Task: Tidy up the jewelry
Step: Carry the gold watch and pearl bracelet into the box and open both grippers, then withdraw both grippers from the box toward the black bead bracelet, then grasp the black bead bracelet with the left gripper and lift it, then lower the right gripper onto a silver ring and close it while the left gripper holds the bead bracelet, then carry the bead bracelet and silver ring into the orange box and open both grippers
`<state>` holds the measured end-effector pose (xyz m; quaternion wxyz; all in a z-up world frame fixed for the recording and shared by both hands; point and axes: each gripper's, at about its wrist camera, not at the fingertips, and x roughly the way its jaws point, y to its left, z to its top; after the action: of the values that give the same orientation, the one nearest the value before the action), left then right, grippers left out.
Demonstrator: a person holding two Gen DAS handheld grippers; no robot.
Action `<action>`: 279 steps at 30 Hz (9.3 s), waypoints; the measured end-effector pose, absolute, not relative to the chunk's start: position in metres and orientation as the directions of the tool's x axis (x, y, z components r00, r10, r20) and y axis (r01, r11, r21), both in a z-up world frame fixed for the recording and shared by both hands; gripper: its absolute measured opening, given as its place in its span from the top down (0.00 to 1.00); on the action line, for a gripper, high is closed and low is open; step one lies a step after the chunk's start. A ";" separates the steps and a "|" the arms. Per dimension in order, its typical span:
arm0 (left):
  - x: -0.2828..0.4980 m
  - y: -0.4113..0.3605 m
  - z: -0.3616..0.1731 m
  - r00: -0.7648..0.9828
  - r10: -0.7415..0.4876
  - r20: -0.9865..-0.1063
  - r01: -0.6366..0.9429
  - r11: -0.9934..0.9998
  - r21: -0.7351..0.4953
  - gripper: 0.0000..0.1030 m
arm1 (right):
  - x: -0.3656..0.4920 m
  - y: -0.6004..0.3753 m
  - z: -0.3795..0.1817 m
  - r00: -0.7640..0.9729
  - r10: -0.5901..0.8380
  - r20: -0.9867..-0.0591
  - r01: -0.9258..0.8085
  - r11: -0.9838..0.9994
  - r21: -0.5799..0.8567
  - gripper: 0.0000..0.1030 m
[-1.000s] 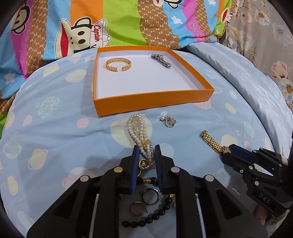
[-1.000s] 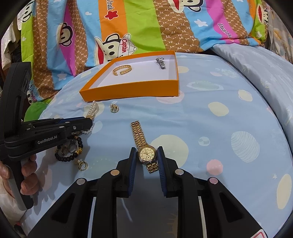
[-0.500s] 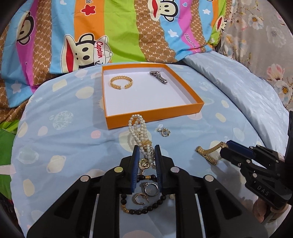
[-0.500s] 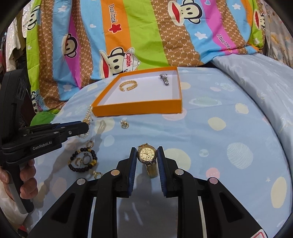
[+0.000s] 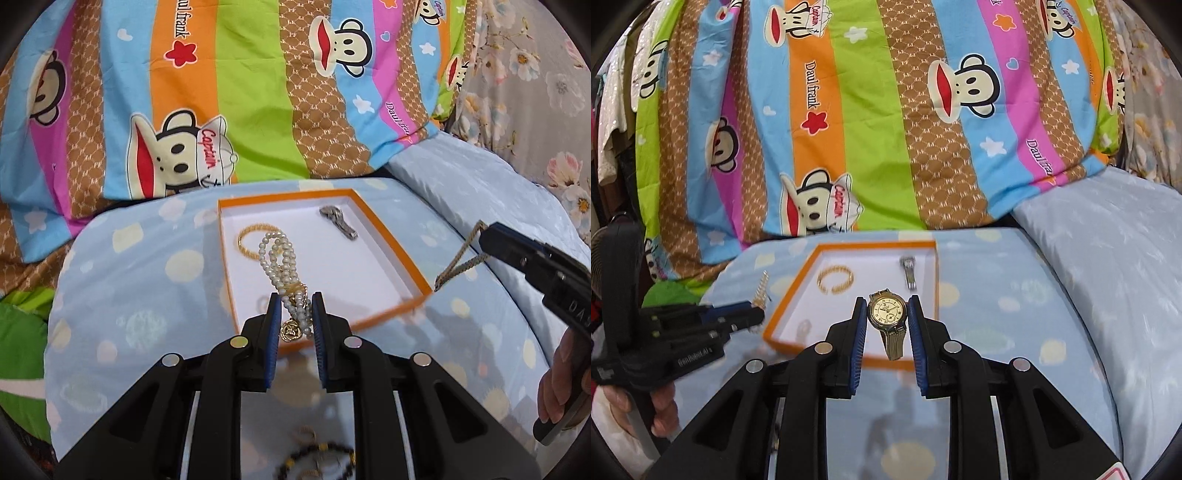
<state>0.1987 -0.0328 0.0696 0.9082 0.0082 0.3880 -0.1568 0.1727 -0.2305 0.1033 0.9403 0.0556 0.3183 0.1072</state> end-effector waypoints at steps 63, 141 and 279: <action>0.096 0.023 -0.011 0.560 -0.256 -0.788 0.216 0.963 -0.160 0.40 | 0.084 -0.216 0.000 0.650 0.253 -0.717 -0.154 0.967 0.201 0.67; 0.079 0.002 0.028 0.589 -0.468 -0.659 0.402 0.877 -0.264 0.93 | 0.132 -0.177 -0.001 0.623 0.285 -0.728 -0.235 0.957 0.173 0.67; 0.233 -0.007 0.021 0.746 -0.158 -0.647 0.122 0.987 -0.101 0.49 | 0.226 -0.209 0.006 0.688 0.191 -0.700 -0.173 0.980 0.098 0.72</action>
<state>0.2332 -0.0068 0.0210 0.9340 -0.0263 0.3483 -0.0750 0.2257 -0.2089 0.0063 0.9187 0.0119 0.3822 0.0992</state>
